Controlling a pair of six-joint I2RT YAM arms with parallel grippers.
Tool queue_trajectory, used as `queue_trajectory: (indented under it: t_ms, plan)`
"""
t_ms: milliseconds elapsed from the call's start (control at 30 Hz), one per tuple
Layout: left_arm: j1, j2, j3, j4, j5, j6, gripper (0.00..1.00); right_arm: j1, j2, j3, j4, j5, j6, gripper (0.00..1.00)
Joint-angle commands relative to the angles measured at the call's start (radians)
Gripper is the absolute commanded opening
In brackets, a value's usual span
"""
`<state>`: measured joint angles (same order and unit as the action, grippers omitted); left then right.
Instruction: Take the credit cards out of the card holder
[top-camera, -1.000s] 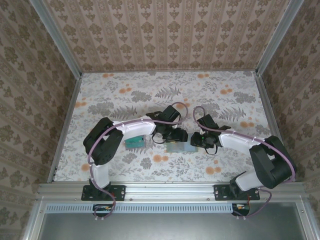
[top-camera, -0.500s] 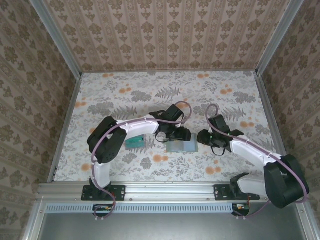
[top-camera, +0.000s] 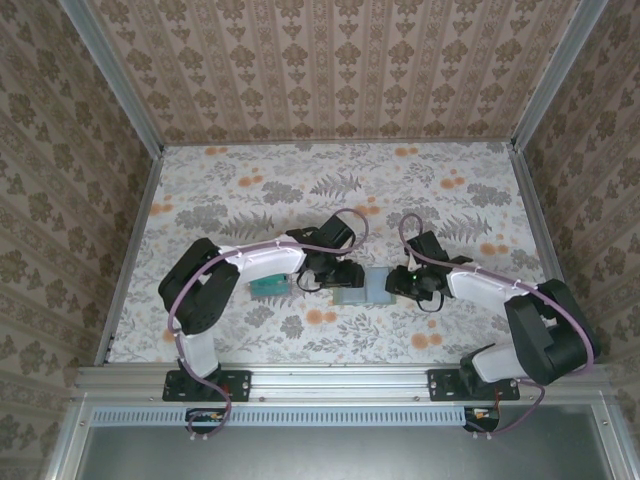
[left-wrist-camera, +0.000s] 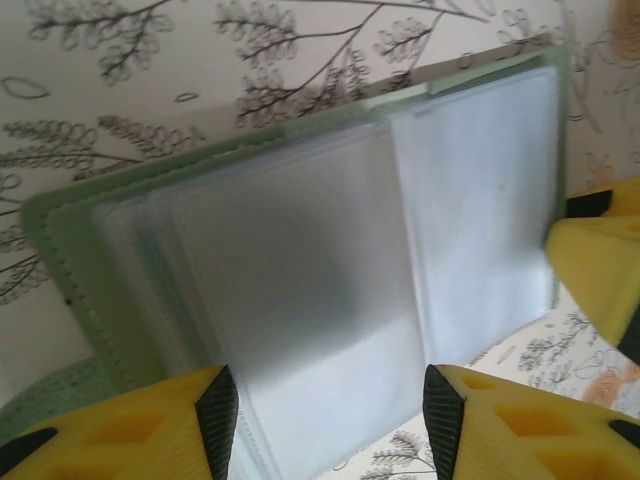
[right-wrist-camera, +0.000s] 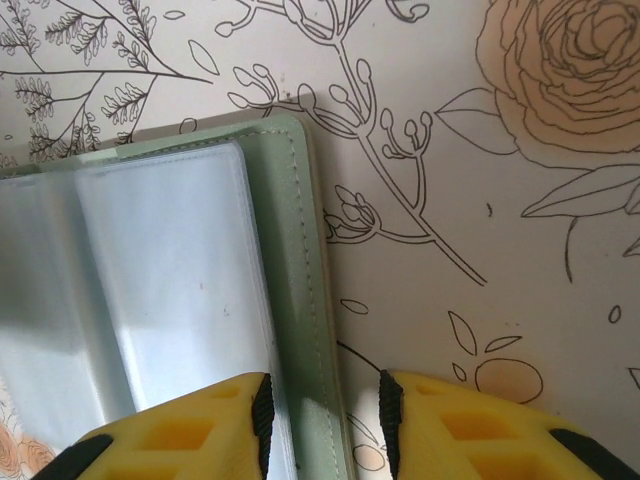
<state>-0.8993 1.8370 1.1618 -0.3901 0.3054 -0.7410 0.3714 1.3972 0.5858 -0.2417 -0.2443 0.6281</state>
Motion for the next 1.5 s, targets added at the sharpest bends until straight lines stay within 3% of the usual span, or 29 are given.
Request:
queue_trajectory:
  t_ms: [0,567,967,1467]
  plan:
    - [0.004,-0.007,-0.008,-0.029,-0.019,-0.014,0.55,0.017,0.031,0.021,0.006,-0.015,-0.016,0.38]
    - [-0.007,0.045,0.023,-0.045,0.007,-0.006,0.54,0.040,0.065,0.020,0.013,0.000,-0.011,0.38]
    - [-0.016,0.058,0.055,0.051,0.104,0.015,0.55,0.043,0.064,0.017,0.013,0.001,-0.007,0.38]
    - [-0.021,0.042,0.072,0.080,0.127,0.020,0.60,0.043,0.059,0.010,0.012,0.008,0.001,0.38]
